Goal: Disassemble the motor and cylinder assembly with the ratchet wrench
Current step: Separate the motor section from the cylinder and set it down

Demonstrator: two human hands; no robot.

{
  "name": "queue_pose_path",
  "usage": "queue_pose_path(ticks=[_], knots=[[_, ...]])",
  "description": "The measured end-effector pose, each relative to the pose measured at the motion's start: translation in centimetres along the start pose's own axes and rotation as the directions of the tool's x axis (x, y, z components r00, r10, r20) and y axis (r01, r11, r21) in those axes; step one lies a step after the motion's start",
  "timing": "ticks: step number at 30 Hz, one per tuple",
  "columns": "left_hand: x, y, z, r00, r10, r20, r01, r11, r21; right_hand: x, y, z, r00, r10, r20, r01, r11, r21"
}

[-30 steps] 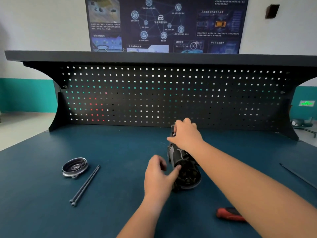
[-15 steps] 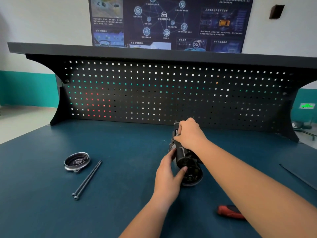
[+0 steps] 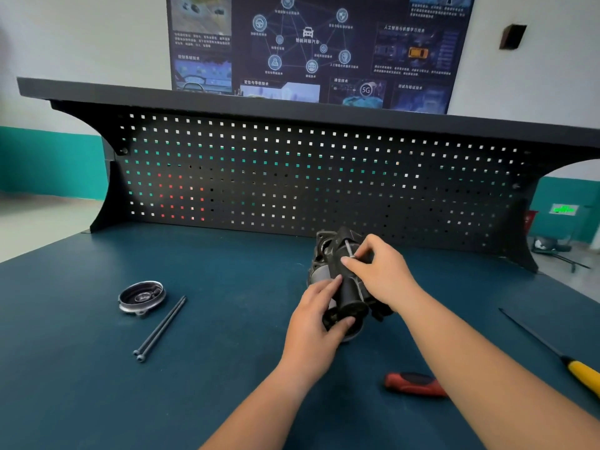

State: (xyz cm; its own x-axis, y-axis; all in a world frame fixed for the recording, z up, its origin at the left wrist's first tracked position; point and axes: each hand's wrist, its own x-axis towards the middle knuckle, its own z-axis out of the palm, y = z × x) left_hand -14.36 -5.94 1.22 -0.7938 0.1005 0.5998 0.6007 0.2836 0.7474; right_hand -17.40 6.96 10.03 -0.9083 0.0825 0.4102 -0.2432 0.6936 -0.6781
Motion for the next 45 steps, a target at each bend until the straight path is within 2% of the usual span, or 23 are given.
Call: queue_pose_path(ticks=[6,11,18,21,24,29,32,34,36,38,40,42,44,45], knots=[[-4.7,1.2,-4.3,0.999,0.051,-0.013,-0.052,0.997,-0.062,-5.4,-2.8,1.1,0.989,-0.151,0.007,0.148,0.974,0.169],[-8.7,-1.2,-10.4,0.995,-0.104,-0.003,0.104,0.995,-0.003,-7.9,-4.4,7.1,0.963,-0.228,0.143,0.21,0.969,0.13],[-8.8,-4.9,-16.4,0.975,-0.22,0.039,0.197,0.928,0.316,-7.9,-7.0,15.6,0.948,-0.134,0.289,0.119,0.99,0.071],[-8.1,-6.4,-18.1,0.957,-0.28,0.081,0.246,0.924,0.292,-7.4,-7.6,17.7,0.948,-0.132,0.29,0.124,0.991,0.047],[-7.0,-7.6,-18.9,0.953,-0.288,0.097,0.235,0.899,0.369,-6.4,-7.7,19.0,0.956,-0.087,0.281,0.087,0.996,0.013],[-6.2,-9.1,-18.4,0.973,-0.23,-0.014,0.205,0.839,0.504,-5.6,-7.7,21.2,0.97,-0.042,0.238,0.04,0.999,0.012],[-6.3,-9.5,-18.4,0.976,-0.203,-0.078,0.215,0.855,0.472,-5.4,-8.3,22.0,0.974,-0.013,0.226,0.02,0.999,-0.029],[-6.3,-9.4,-18.7,0.966,-0.185,-0.179,0.244,0.88,0.408,-5.4,-8.5,22.0,0.978,-0.035,0.205,0.055,0.994,-0.091],[-6.4,-9.2,-19.2,0.921,-0.153,-0.359,0.278,0.904,0.326,-5.8,-8.8,21.8,0.988,-0.123,0.094,0.129,0.989,-0.067],[-6.7,-9.2,-20.1,0.806,-0.171,-0.566,0.326,0.927,0.183,-6.5,-9.6,22.0,0.966,-0.258,0.001,0.258,0.966,-0.028],[-6.8,-9.2,-21.2,0.658,-0.258,-0.707,0.363,0.932,-0.003,-7.2,-11.0,22.9,0.917,-0.39,0.082,0.397,0.914,-0.089],[-7.0,-9.5,-22.1,0.536,-0.373,-0.757,0.383,0.907,-0.176,-7.8,-12.6,24.7,0.861,-0.448,0.243,0.49,0.857,-0.157],[-7.0,-10.0,-22.4,0.487,-0.451,-0.748,0.393,0.878,-0.274,-8.2,-14.0,26.6,0.824,-0.435,0.363,0.526,0.826,-0.203],[-7.0,-10.1,-22.4,0.491,-0.468,-0.735,0.403,0.87,-0.285,-8.3,-14.4,27.5,0.822,-0.422,0.383,0.522,0.827,-0.208]])
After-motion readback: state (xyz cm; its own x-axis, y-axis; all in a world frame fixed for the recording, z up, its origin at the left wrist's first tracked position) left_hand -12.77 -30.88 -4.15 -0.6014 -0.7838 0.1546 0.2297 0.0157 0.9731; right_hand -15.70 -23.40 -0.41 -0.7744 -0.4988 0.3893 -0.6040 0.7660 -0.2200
